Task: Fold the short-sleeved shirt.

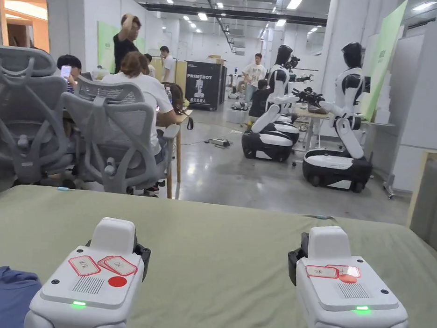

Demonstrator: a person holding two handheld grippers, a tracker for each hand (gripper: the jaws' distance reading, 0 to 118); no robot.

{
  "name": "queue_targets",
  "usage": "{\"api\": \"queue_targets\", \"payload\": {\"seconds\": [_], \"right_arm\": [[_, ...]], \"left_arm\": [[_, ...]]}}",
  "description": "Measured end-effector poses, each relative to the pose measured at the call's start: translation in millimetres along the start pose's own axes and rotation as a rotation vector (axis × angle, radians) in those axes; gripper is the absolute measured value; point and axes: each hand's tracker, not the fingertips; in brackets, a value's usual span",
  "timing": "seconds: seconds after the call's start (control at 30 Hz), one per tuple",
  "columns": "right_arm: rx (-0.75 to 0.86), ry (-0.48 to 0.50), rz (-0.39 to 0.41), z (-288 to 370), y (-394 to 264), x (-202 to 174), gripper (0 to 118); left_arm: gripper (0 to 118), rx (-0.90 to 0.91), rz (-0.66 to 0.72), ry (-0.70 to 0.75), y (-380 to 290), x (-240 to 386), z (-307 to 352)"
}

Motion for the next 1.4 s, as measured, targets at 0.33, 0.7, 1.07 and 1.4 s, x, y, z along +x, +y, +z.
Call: {"api": "queue_targets", "payload": {"seconds": [0.33, 0.7, 1.07, 1.4], "right_arm": [[0.048, 0.387, 0.016, -13, 19, -166, 0], [0.037, 0.589, -0.013, -2, 11, -249, 0], [0.006, 0.564, 0.013, -31, 0, -245, 0], [-0.065, 0.564, 0.045, -87, -26, -271, 0]], "left_arm": [[0, -0.07, 0.0, 0.364, -24, -147, 68], [0, -0.139, -0.006, 0.538, -47, -207, 114], [0, -0.353, 0.032, 0.292, -76, -196, 22], [0, -0.884, 0.201, 0.027, -173, -240, -209]]}}
